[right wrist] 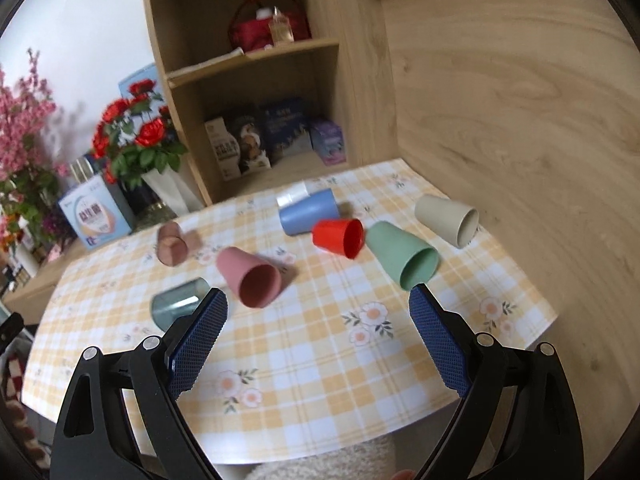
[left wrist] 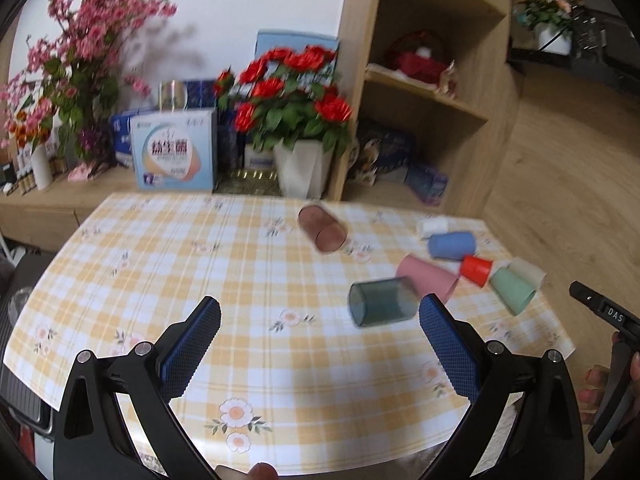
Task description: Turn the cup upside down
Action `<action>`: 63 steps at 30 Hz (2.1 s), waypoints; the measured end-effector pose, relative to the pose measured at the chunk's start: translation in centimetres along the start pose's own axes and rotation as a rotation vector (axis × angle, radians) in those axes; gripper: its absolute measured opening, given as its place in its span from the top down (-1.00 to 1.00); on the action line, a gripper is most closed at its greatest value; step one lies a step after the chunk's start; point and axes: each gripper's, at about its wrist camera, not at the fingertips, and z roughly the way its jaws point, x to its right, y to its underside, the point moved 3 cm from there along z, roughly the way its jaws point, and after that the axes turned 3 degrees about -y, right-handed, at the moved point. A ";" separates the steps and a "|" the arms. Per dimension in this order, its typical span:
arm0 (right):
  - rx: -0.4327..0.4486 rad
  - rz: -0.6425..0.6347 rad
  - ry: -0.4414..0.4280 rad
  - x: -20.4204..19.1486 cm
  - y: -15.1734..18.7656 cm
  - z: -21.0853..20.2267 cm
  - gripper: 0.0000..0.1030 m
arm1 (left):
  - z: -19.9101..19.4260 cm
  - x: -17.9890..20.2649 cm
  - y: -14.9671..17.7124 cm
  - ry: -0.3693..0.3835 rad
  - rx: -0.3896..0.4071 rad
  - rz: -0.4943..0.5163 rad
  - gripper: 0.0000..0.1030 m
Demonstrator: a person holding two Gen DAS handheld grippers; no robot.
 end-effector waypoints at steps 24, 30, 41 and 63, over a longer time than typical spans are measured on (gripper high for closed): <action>-0.156 0.002 0.031 1.5 0.6 11.0 -0.73 | 17.7 -1.1 -4.3 0.078 -0.350 -0.179 -0.52; -0.185 0.016 0.030 2.4 0.5 12.8 -0.73 | 27.6 -1.1 -9.0 0.116 -0.464 -0.326 -0.48; -0.227 0.044 0.046 4.2 0.8 15.2 -0.73 | 38.9 -2.1 -10.7 0.057 -0.583 -0.476 -0.48; -0.238 0.041 0.006 2.8 1.0 14.9 -0.73 | 37.7 -2.7 -8.7 0.080 -0.553 -0.406 -0.26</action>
